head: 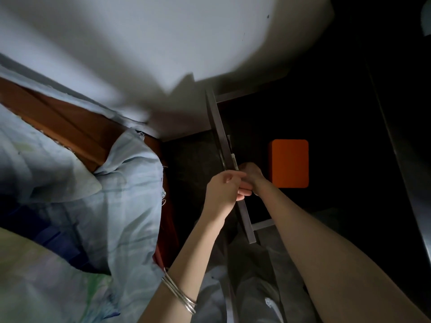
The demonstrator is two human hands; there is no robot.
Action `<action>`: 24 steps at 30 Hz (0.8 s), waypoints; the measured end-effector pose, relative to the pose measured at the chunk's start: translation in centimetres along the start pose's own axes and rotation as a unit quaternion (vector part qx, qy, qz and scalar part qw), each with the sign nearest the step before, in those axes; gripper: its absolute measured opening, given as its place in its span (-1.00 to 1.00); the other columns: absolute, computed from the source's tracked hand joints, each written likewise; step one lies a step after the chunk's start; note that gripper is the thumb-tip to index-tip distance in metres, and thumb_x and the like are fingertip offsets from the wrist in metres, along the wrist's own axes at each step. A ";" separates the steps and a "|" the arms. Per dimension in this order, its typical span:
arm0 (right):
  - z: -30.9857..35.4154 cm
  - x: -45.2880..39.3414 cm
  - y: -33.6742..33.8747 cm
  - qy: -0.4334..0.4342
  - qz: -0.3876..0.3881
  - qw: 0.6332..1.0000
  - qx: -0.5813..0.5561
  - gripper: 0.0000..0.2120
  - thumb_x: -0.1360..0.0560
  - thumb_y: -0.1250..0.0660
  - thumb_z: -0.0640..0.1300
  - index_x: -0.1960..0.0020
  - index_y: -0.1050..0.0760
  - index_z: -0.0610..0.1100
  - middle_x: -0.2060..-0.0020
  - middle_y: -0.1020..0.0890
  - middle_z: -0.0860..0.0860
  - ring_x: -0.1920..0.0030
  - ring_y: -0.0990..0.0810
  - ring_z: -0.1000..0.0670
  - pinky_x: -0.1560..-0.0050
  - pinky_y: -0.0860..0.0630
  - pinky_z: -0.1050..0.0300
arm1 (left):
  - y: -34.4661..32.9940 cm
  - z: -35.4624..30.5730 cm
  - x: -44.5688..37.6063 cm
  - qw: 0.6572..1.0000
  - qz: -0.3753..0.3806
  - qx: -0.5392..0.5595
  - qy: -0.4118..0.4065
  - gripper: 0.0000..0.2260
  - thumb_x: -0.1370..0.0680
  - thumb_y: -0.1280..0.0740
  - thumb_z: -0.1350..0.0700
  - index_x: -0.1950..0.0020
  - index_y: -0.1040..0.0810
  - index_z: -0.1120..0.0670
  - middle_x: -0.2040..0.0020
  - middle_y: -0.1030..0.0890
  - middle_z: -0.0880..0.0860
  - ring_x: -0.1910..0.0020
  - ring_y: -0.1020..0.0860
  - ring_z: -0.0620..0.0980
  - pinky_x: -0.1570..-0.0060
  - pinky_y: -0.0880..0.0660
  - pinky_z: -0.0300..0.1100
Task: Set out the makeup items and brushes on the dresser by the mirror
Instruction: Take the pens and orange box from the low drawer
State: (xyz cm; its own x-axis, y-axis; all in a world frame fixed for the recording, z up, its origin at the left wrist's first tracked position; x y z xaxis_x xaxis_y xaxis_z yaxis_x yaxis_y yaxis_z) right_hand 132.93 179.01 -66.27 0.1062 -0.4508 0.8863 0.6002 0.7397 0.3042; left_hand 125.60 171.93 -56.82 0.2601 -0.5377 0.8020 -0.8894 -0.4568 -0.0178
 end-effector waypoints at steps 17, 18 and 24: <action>1.5 12.6 5.8 0.188 -0.044 0.981 0.014 -0.88 -0.55 -0.27 -0.10 -0.03 -0.52 -0.11 0.26 -0.54 0.07 0.27 -0.51 0.13 0.27 -0.39 0.32 | -1.6 -5.3 2.9 0.983 -0.042 -0.143 -0.109 -0.84 -0.54 -0.31 0.16 -0.11 -0.50 0.07 0.06 -0.55 -0.08 0.09 -0.52 -0.17 0.11 -0.44 -0.37; 1.9 13.8 6.3 0.199 -0.049 0.979 0.016 -0.88 -0.55 -0.27 -0.11 -0.03 -0.53 -0.12 0.26 -0.54 0.07 0.27 -0.51 0.13 0.27 -0.39 0.32 | -1.9 -5.9 3.5 0.984 -0.027 -0.138 -0.106 -0.92 -0.53 -0.31 0.16 -0.01 -0.53 0.04 0.09 -0.57 -0.04 0.09 -0.56 -0.09 0.07 -0.51 -0.26; 1.1 20.7 9.5 0.194 -0.097 0.973 -0.076 -0.92 -0.52 -0.32 -0.14 0.05 -0.57 -0.13 0.27 -0.60 -0.01 0.34 -0.52 0.12 0.35 -0.43 0.34 | -3.7 -8.5 8.5 0.988 0.095 -0.057 -0.108 -0.90 -0.53 -0.32 0.23 0.14 -0.60 0.10 0.13 -0.65 0.11 0.13 -0.64 0.00 0.10 -0.61 -0.17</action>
State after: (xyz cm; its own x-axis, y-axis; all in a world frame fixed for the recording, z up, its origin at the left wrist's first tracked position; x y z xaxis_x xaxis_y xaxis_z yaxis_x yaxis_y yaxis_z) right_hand 139.97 177.27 -44.63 0.2532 -0.7510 0.6098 0.7460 0.5529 0.3712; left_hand 127.94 175.05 -44.87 0.1465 -0.7503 0.6447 -0.9634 -0.2560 -0.0790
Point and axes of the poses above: each hand's wrist, its own x-axis away from the middle knuckle, its own y-axis out of the back of the hand, z = x × y, the point moved 3 cm from there along -x, towards the middle knuckle
